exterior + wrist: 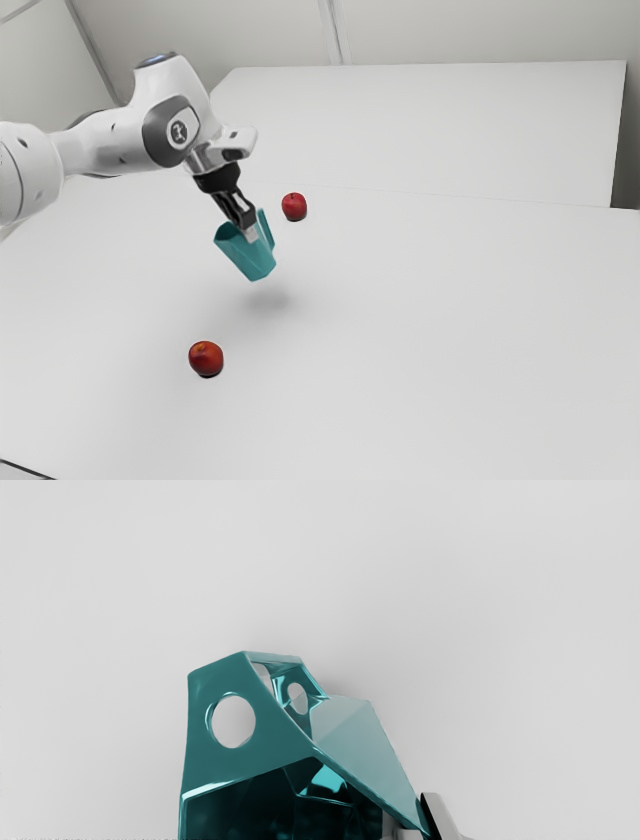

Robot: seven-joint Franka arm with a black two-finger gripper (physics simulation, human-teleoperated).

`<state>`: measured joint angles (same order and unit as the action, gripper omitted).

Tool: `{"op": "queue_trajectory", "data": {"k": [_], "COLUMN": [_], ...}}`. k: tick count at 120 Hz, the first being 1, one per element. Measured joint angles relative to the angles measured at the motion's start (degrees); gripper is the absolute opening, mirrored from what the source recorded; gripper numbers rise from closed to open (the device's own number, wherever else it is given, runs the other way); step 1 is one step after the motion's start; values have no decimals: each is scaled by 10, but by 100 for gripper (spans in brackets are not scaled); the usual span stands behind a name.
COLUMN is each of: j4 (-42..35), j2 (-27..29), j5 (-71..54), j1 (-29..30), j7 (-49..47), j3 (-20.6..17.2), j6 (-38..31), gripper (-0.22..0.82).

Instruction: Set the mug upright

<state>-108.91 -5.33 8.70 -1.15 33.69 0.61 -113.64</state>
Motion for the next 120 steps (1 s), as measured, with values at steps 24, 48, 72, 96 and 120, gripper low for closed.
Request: {"op": "queue_trajectory", "data": {"k": [24, 48, 72, 96, 120], "j4": [-4, -14, -17, -17, -10], "j2": [-33, -67, -79, -78, -29], "j5": [-89, -120, -125, -119, -99], "j1": [0, 2, 2, 2, 2], "j7": [-53, -95, -126, -145, -156], "j3": [-25, -31, -37, -39, -41], "j6": [-29, -71, -98, -109, -95], "gripper": [-18, -18, -15, 26, 47]}}
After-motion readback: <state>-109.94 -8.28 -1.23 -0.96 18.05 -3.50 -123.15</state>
